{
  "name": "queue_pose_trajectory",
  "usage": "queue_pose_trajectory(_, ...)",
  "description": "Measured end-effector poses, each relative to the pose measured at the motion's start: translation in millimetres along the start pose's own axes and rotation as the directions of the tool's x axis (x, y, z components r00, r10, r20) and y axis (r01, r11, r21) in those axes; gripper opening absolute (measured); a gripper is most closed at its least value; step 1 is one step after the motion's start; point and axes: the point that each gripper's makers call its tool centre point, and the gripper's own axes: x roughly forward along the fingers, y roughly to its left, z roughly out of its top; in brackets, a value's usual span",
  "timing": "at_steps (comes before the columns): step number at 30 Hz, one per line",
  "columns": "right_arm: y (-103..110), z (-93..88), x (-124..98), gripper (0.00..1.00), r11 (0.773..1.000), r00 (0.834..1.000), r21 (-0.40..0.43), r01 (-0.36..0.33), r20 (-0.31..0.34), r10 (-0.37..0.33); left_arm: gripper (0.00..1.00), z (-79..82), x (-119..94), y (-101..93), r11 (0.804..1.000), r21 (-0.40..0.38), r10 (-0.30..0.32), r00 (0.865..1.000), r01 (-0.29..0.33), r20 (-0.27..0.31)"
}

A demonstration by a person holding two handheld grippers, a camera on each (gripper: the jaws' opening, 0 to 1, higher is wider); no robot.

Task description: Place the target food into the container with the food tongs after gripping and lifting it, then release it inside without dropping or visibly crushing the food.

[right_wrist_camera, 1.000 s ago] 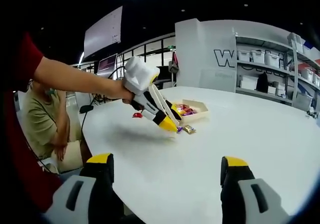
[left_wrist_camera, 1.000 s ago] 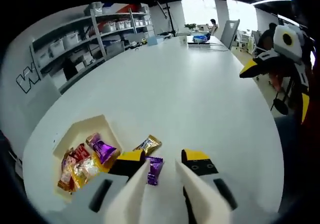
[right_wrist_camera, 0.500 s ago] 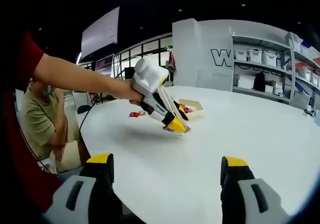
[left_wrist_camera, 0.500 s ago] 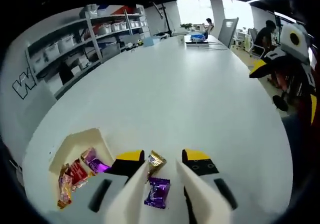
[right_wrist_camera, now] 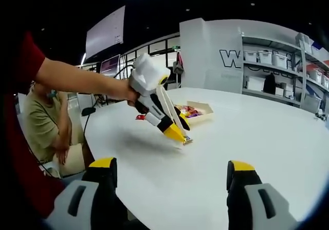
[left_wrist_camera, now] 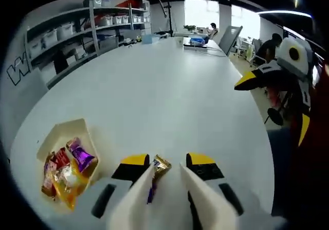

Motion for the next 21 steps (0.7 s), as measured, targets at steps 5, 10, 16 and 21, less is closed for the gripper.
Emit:
queue_pose_trajectory(5, 2.8, -0.3, 0.4, 0.87, 1.0, 1.0, -0.003, -0.005, -0.005, 0.005, 0.28, 9.9, -11.6, 7.4, 0.986, 0.161, 0.041, 0.996, -0.053, 0.076)
queue_pose_trajectory(10, 5.1, 2.0, 3.2, 0.87, 1.0, 1.0, -0.011, -0.008, -0.008, 0.008, 0.28, 5.1, -7.7, 11.5, 0.983, 0.183, 0.019, 0.999, -0.028, 0.049)
queue_pose_trajectory(16, 4.4, 0.8, 2.8, 0.87, 1.0, 1.0, -0.012, -0.005, -0.013, 0.005, 0.28, -1.0, 2.6, 8.6, 0.971, 0.236, -0.044, 0.999, 0.035, 0.032)
queue_pose_trajectory(21, 1.3, -0.2, 2.1, 0.87, 1.0, 1.0, -0.006, 0.002, -0.015, -0.002, 0.28, -2.0, 6.1, 10.9, 0.972, 0.23, -0.064, 0.998, 0.055, 0.031)
